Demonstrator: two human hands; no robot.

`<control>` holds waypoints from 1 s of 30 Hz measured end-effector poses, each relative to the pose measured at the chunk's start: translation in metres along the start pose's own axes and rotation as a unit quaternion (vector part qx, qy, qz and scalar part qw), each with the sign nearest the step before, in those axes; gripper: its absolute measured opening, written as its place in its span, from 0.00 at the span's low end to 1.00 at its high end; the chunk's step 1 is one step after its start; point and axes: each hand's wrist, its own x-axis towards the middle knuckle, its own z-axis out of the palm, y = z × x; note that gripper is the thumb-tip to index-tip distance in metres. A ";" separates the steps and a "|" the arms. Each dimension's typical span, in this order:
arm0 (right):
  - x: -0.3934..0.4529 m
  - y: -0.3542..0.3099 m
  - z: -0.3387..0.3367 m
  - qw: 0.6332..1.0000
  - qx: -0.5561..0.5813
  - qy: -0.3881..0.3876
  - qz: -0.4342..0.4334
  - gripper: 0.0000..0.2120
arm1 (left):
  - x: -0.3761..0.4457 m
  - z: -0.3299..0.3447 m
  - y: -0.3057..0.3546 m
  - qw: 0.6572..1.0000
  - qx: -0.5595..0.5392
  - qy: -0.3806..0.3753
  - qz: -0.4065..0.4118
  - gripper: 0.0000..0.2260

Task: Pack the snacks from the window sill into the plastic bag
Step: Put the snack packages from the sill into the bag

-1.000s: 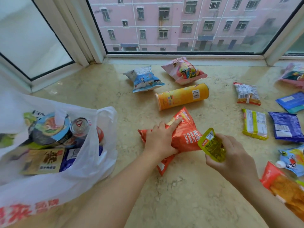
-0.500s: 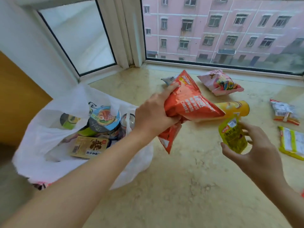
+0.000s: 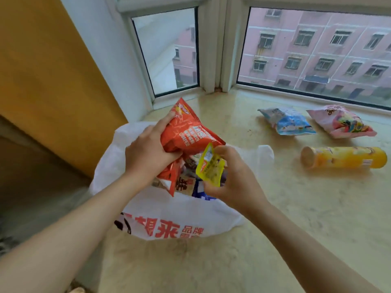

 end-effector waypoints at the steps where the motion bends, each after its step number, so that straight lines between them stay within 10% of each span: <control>1: 0.000 0.004 0.013 0.999 -0.042 -0.014 0.004 0.35 | -0.001 -0.001 -0.011 1.000 0.005 -0.001 -0.004 0.40; 14: -0.004 0.038 0.052 0.920 -0.387 0.012 -0.061 0.35 | -0.009 0.000 -0.055 1.000 -0.008 0.025 -0.005 0.39; 18: 0.001 0.007 0.043 0.991 -0.090 0.079 0.052 0.27 | -0.010 0.003 -0.045 0.999 -0.042 0.019 -0.007 0.40; 21: 0.015 -0.024 0.027 0.927 0.312 0.037 0.204 0.37 | -0.012 0.009 -0.037 0.997 -0.079 0.020 0.009 0.41; 30: 0.035 -0.039 0.007 0.839 0.450 0.128 0.279 0.25 | -0.020 0.022 -0.016 0.982 -0.001 0.022 0.186 0.41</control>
